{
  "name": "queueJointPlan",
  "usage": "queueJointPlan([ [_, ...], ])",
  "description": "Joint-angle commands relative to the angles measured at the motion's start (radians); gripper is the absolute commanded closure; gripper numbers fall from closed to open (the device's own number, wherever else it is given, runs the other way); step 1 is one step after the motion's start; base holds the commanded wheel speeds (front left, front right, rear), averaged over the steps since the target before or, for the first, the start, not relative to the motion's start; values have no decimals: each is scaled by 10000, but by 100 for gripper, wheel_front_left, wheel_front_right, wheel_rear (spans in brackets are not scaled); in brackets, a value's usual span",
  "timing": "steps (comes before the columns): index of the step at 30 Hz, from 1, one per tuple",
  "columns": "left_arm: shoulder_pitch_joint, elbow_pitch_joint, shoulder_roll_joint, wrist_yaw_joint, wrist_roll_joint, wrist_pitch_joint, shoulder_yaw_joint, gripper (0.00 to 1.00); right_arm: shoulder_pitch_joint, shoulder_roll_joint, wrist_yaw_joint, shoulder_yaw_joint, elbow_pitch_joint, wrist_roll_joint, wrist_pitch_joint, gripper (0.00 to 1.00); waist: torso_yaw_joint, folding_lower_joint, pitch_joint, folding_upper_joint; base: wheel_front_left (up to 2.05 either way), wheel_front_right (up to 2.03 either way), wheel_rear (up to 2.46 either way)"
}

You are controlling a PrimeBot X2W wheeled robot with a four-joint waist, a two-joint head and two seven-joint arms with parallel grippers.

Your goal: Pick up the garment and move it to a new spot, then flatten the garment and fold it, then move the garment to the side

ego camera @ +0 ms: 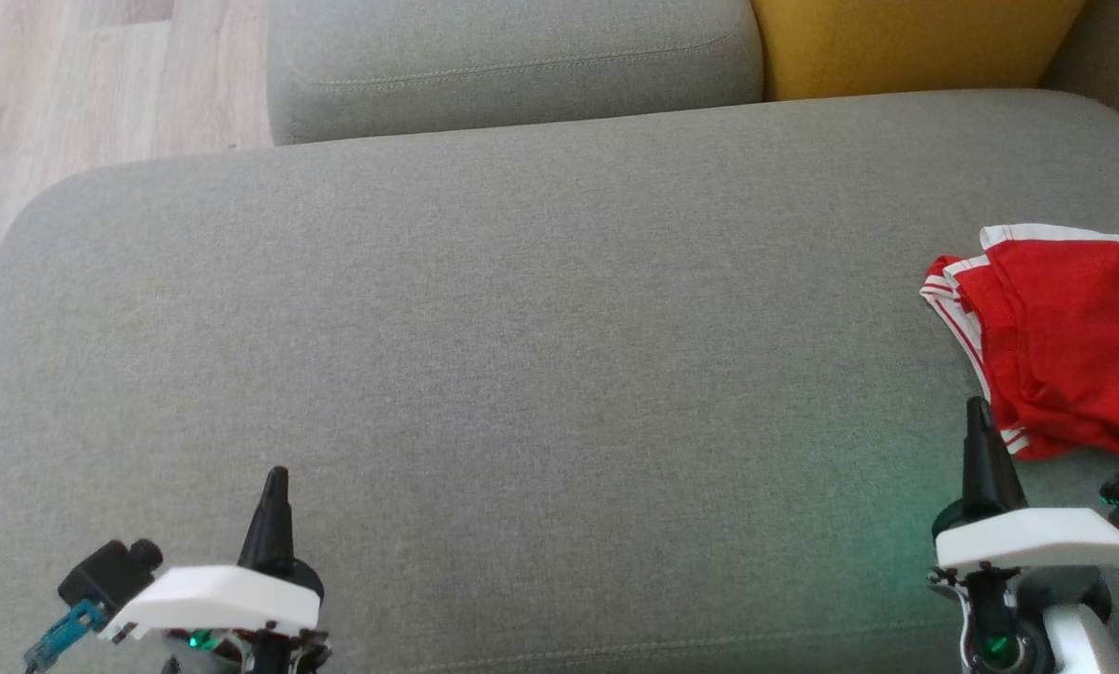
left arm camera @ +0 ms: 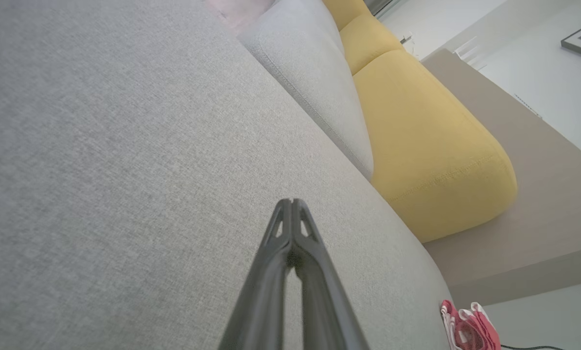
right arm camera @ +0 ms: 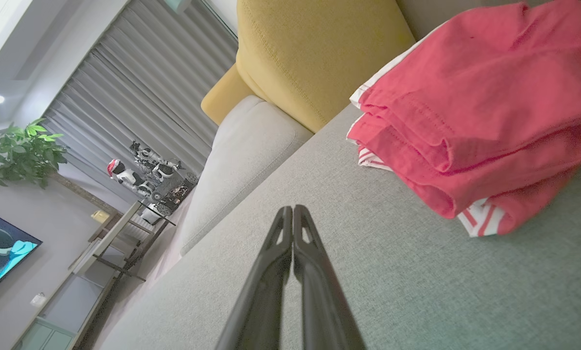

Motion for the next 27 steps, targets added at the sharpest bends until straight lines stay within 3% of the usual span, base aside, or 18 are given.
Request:
queueJointPlan([
  [1,-608,-286,160,-124,-234,58,246,100,-486,-26,-5,57,-390,284,59,100,6,0,0,0,0,0,0],
  [27,-975,-98,187,-661,-3041,799,899,100,-518,-30,-6,-176,-551,3663,814,100,167,0,3,0,0,0,0],
])
